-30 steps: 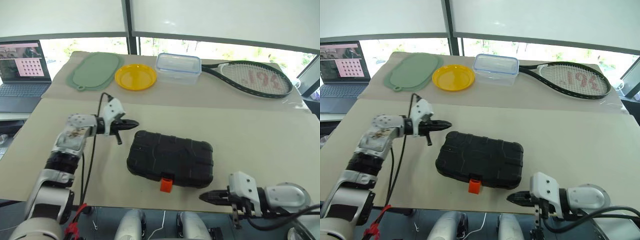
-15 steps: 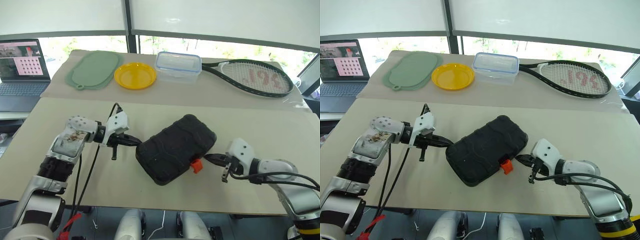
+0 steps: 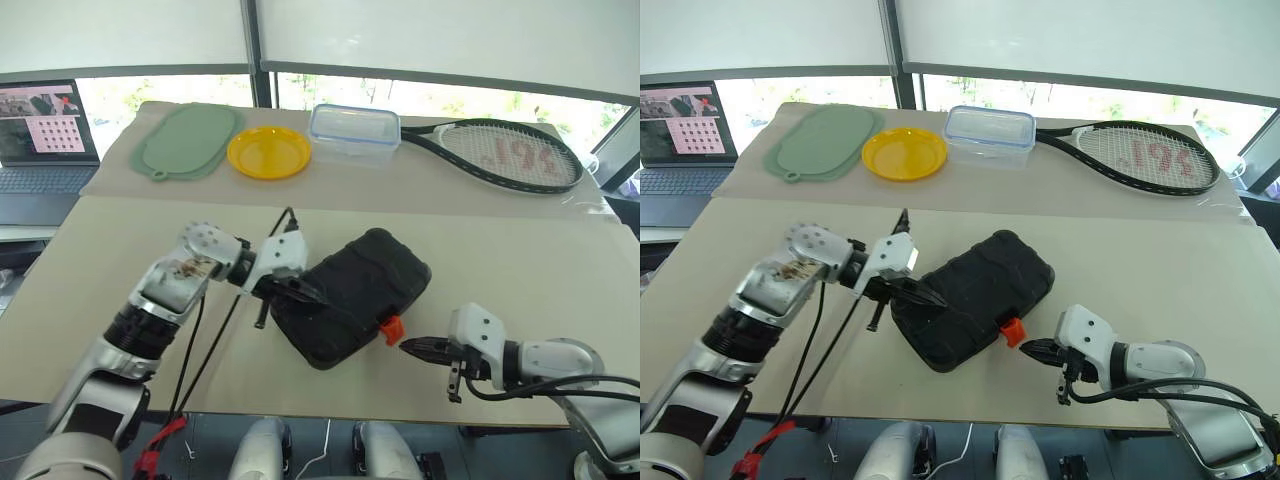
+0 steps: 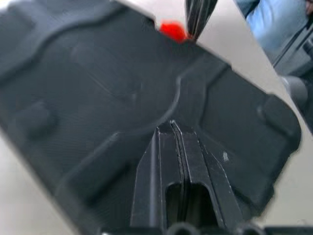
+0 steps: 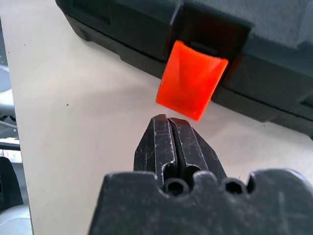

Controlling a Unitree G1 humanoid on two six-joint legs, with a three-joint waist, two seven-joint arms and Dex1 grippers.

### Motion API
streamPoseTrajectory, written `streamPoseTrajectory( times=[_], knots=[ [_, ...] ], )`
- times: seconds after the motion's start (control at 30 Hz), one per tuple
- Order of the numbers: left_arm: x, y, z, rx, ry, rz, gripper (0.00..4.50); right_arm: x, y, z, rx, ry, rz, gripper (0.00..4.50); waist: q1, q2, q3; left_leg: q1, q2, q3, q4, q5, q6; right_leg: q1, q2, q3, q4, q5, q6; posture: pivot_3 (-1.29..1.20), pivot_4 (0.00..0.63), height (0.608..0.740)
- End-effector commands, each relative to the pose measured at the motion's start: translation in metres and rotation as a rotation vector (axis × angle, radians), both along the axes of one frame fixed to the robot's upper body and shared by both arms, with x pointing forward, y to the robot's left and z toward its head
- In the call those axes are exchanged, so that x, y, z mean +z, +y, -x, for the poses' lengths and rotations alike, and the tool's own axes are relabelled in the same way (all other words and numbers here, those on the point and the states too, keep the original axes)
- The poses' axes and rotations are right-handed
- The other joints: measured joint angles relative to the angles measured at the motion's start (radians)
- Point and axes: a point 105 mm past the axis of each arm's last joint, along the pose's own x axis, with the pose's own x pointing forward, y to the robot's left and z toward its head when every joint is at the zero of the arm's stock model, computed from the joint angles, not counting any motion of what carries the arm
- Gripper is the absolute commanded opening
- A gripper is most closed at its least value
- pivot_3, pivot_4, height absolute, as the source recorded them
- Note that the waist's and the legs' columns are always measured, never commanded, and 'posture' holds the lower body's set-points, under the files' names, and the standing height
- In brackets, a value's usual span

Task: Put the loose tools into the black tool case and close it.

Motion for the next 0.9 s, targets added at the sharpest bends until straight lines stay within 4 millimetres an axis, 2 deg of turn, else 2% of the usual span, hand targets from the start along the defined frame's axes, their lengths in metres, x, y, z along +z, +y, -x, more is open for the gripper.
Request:
streamPoseTrajectory(
  times=[0.03,0.2,0.33,0.53,0.63,0.8,0.9],
  knots=[
    [-0.032,0.001,-0.008,0.028,-0.025,-0.104,0.03,-0.003,0.006,-0.006,0.005,-0.016,0.011,0.00,0.002,0.000,-0.001,0.001,0.000,0.000,0.000,0.000,0.000,0.001,0.000,0.000,0.000,0.000,0.000,0.00,0.150,0.738],
    [-0.029,-0.001,-0.008,0.035,-0.012,-0.067,0.03,-0.010,0.007,-0.016,-0.020,-0.016,0.016,0.00,0.000,0.000,-0.001,0.009,0.001,0.000,0.000,-0.001,0.001,0.010,0.000,-0.001,-0.002,0.000,0.000,0.00,0.150,0.738],
    [-0.028,0.000,-0.008,0.036,-0.013,-0.063,0.03,-0.009,0.012,-0.020,-0.028,-0.028,-0.003,0.00,-0.001,0.000,-0.001,0.012,0.001,-0.001,-0.001,-0.001,0.001,0.012,0.000,0.000,-0.001,0.000,0.000,0.00,0.150,0.738],
    [-0.028,-0.002,-0.008,0.037,-0.013,-0.057,0.03,0.006,0.022,-0.030,-0.056,-0.095,-0.088,0.00,-0.005,0.000,-0.001,0.013,0.001,0.000,-0.001,-0.001,0.001,0.012,0.000,0.000,-0.001,0.000,0.000,0.00,0.150,0.738],
    [-0.029,-0.004,-0.007,0.032,-0.013,-0.054,0.03,0.025,0.028,-0.033,-0.070,-0.144,-0.181,0.00,-0.012,0.000,-0.001,0.013,0.002,0.000,-0.002,-0.001,0.001,0.012,0.001,0.000,0.000,-0.001,-0.001,0.00,0.150,0.738],
    [-0.034,-0.005,-0.008,0.024,-0.018,-0.067,0.03,0.052,0.031,-0.026,-0.066,-0.174,-0.284,0.00,-0.018,0.000,-0.001,0.013,0.002,0.000,-0.002,0.000,0.001,0.011,0.001,0.000,0.000,-0.001,-0.001,0.00,0.150,0.738],
    [-0.038,-0.004,-0.010,0.022,-0.026,-0.077,0.03,0.051,0.031,-0.020,-0.054,-0.148,-0.280,0.00,-0.020,0.001,-0.003,0.015,0.002,0.000,-0.004,0.000,0.000,0.012,0.001,0.001,0.000,-0.001,-0.002,0.00,0.150,0.738]
  ],
)
